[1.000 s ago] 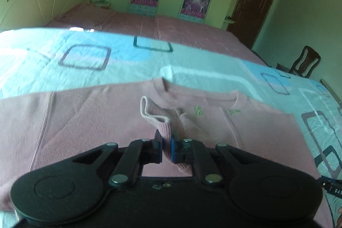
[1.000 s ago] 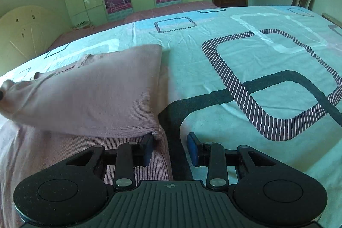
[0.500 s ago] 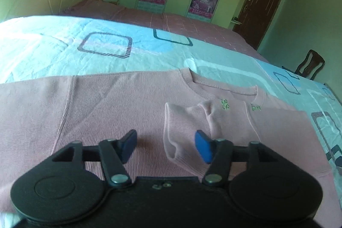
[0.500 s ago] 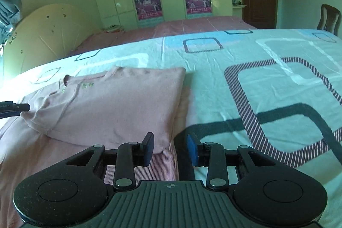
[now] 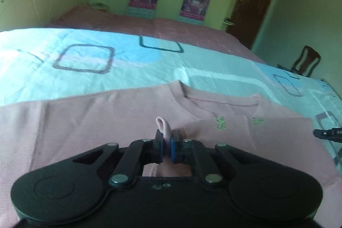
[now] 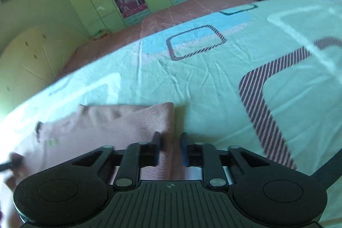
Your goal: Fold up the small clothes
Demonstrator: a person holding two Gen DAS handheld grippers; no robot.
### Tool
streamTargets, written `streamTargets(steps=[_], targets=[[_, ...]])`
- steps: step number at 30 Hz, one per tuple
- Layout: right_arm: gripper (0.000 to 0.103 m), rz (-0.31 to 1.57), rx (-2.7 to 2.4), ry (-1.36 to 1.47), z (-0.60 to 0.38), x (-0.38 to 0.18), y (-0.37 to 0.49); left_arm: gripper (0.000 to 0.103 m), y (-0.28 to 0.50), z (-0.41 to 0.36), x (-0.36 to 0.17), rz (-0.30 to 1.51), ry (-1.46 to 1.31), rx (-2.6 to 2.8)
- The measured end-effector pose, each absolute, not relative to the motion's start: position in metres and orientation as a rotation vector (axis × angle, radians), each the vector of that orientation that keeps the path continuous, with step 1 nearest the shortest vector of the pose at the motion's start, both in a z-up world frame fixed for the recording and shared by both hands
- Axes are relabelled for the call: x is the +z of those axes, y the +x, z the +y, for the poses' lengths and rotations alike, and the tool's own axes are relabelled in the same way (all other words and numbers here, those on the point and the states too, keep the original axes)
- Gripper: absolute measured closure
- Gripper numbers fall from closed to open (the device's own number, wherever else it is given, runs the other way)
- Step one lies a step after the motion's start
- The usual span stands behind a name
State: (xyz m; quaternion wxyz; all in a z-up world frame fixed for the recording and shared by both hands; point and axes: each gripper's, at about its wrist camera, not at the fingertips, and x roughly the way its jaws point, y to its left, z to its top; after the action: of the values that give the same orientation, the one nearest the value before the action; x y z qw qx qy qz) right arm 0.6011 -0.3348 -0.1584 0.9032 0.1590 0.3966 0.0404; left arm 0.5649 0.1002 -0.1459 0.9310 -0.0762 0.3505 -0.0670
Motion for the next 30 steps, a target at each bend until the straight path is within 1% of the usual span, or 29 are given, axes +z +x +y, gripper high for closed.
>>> streamTargets(steps=[1, 2, 3, 4, 6, 8, 9, 10, 11, 12, 13, 15, 16, 17, 18, 19, 20, 23, 24, 25, 27, 30], targets=[[0.093, 0.817, 0.081, 0.315, -0.334, -0.159, 0.599, 0.097, 0.562, 0.101, -0.15, 0.722, -0.165, -0.132], [0.093, 0.818, 0.083, 0.278, -0.329, -0.158, 0.599, 0.091, 0.561, 0.1, -0.155, 0.732, -0.144, -0.124], [0.092, 0.816, 0.078, 0.239, -0.325, -0.156, 0.598, 0.082, 0.558, 0.1, -0.156, 0.715, -0.136, -0.116], [0.092, 0.808, 0.06, 0.215, -0.323, -0.155, 0.597, 0.077, 0.555, 0.103, -0.153, 0.713, -0.15, -0.087], [0.092, 0.775, 0.021, 0.191, -0.321, -0.145, 0.592, 0.06, 0.55, 0.11, -0.142, 0.686, -0.172, -0.008], [0.091, 0.736, 0.059, 0.176, -0.312, -0.136, 0.588, 0.053, 0.542, 0.101, -0.126, 0.626, -0.15, -0.024], [0.091, 0.731, 0.101, 0.149, -0.301, -0.134, 0.589, 0.044, 0.542, 0.088, -0.12, 0.621, -0.118, -0.069], [0.082, 0.73, 0.137, 0.121, -0.288, -0.133, 0.59, 0.038, 0.542, 0.07, -0.116, 0.622, -0.066, -0.119], [0.049, 0.726, 0.177, 0.094, -0.27, -0.134, 0.592, 0.025, 0.544, 0.051, -0.115, 0.63, -0.018, -0.175], [0.029, 0.719, 0.205, 0.078, -0.257, -0.135, 0.593, 0.02, 0.547, 0.035, -0.117, 0.641, 0.021, -0.228], [0.015, 0.71, 0.244, 0.056, -0.243, -0.136, 0.593, 0.021, 0.551, 0.018, -0.121, 0.654, 0.06, -0.262], [0.015, 0.702, 0.289, 0.004, -0.224, -0.139, 0.595, 0.025, 0.556, 0.0, -0.129, 0.674, 0.109, -0.272], [0.022, 0.708, 0.303, -0.013, -0.22, -0.141, 0.597, 0.025, 0.559, -0.002, -0.134, 0.688, 0.116, -0.266], [0.038, 0.721, 0.305, -0.023, -0.22, -0.144, 0.599, 0.028, 0.561, 0.0, -0.138, 0.705, 0.114, -0.253], [0.044, 0.743, 0.283, -0.035, -0.225, -0.148, 0.604, 0.03, 0.564, 0.008, -0.144, 0.723, 0.113, -0.23], [0.051, 0.769, 0.222, -0.041, -0.237, -0.154, 0.609, 0.029, 0.565, 0.018, -0.149, 0.73, 0.125, -0.187], [0.051, 0.779, 0.182, -0.013, -0.251, -0.156, 0.61, 0.024, 0.564, 0.027, -0.152, 0.739, 0.124, -0.146], [0.051, 0.817, 0.113, 0.043, -0.288, -0.157, 0.613, 0.024, 0.555, 0.059, -0.151, 0.743, 0.042, -0.111], [0.051, 0.823, 0.124, 0.07, -0.295, -0.156, 0.611, 0.029, 0.552, 0.061, -0.149, 0.744, 0.039, -0.093], [0.051, 0.81, 0.123, 0.078, -0.297, -0.152, 0.607, 0.031, 0.548, 0.062, -0.144, 0.733, 0.026, -0.086], [0.051, 0.748, 0.14, 0.065, -0.295, -0.139, 0.591, 0.032, 0.536, 0.059, -0.136, 0.694, 0.013, -0.087], [0.051, 0.719, 0.196, 0.035, -0.28, -0.13, 0.567, 0.032, 0.517, 0.045, -0.129, 0.651, 0.026, -0.117]])
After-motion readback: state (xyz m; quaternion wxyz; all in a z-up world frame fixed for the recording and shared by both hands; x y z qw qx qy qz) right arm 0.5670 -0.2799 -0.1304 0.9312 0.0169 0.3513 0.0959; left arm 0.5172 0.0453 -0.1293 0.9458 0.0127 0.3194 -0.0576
